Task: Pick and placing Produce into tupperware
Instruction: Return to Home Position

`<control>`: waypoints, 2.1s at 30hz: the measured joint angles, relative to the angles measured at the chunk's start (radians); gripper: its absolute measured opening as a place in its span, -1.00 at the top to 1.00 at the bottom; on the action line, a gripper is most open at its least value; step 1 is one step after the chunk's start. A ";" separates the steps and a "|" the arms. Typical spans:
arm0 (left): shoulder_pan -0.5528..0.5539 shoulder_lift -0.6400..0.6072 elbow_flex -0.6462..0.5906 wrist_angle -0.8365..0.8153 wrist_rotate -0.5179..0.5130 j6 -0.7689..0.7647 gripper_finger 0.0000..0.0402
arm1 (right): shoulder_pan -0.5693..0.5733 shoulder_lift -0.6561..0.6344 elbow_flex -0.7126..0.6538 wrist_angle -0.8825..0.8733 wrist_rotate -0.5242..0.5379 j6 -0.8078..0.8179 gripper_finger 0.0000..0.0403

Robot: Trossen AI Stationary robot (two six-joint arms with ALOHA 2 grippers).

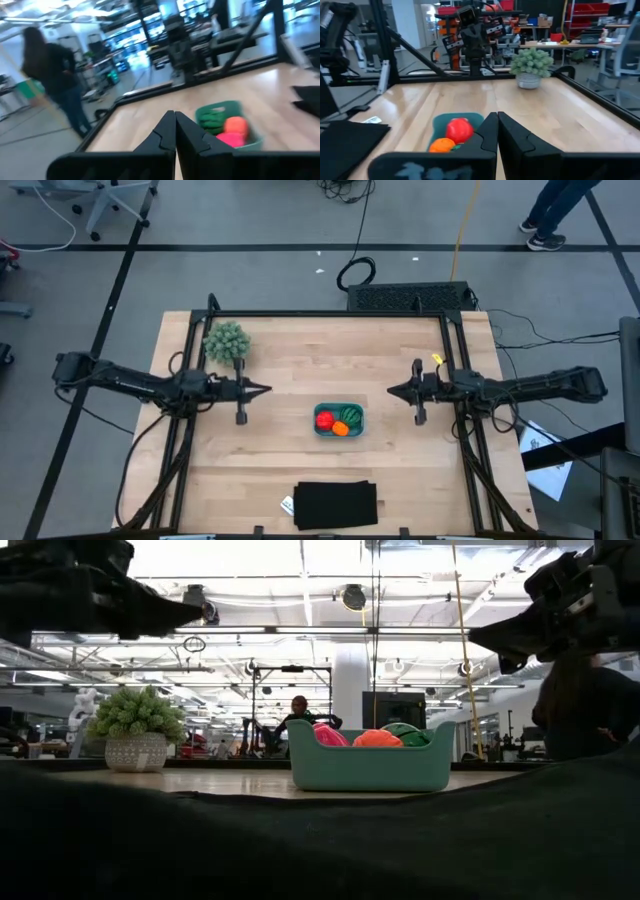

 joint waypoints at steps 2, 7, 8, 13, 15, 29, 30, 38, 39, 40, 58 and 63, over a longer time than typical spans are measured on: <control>0.032 -0.002 0.000 -0.012 -0.001 -0.001 1.00 | -0.016 0.000 0.000 -0.002 0.000 0.000 1.00; 0.099 -0.005 -0.011 -0.003 0.057 -0.014 1.00 | -0.040 -0.002 0.000 -0.018 -0.001 0.010 1.00; 0.108 -0.010 -0.019 0.006 0.070 -0.021 1.00 | -0.042 -0.006 0.000 -0.018 -0.002 0.014 1.00; 0.136 -0.052 -0.045 0.030 0.129 -0.047 1.00 | -0.042 -0.029 0.000 -0.016 -0.006 0.019 1.00; 0.140 -0.075 -0.047 0.030 0.148 -0.056 1.00 | -0.042 -0.046 0.000 -0.016 -0.006 0.020 1.00; 0.141 -0.198 -0.048 -0.088 0.154 -0.045 1.00 | -0.042 -0.124 0.000 -0.072 -0.010 0.034 1.00; 0.141 -0.210 -0.048 -0.103 0.153 -0.045 1.00 | -0.042 -0.129 0.000 -0.074 -0.010 0.034 1.00; 0.141 -0.292 -0.048 -0.208 0.135 -0.057 1.00 | -0.040 -0.159 0.000 -0.102 -0.011 0.045 1.00; 0.141 -0.298 -0.048 -0.217 0.136 -0.058 1.00 | -0.040 -0.160 0.000 -0.104 -0.011 0.045 1.00; 0.141 -0.305 -0.048 -0.227 0.141 -0.057 1.00 | -0.040 -0.160 0.000 -0.107 -0.011 0.045 1.00; 0.141 -0.527 -0.047 -0.567 0.154 -0.060 1.00 | -0.039 -0.247 0.000 -0.139 -0.063 0.068 1.00; 0.140 -0.582 -0.029 -0.655 0.153 -0.060 1.00 | -0.039 -0.283 0.000 -0.153 -0.063 0.052 1.00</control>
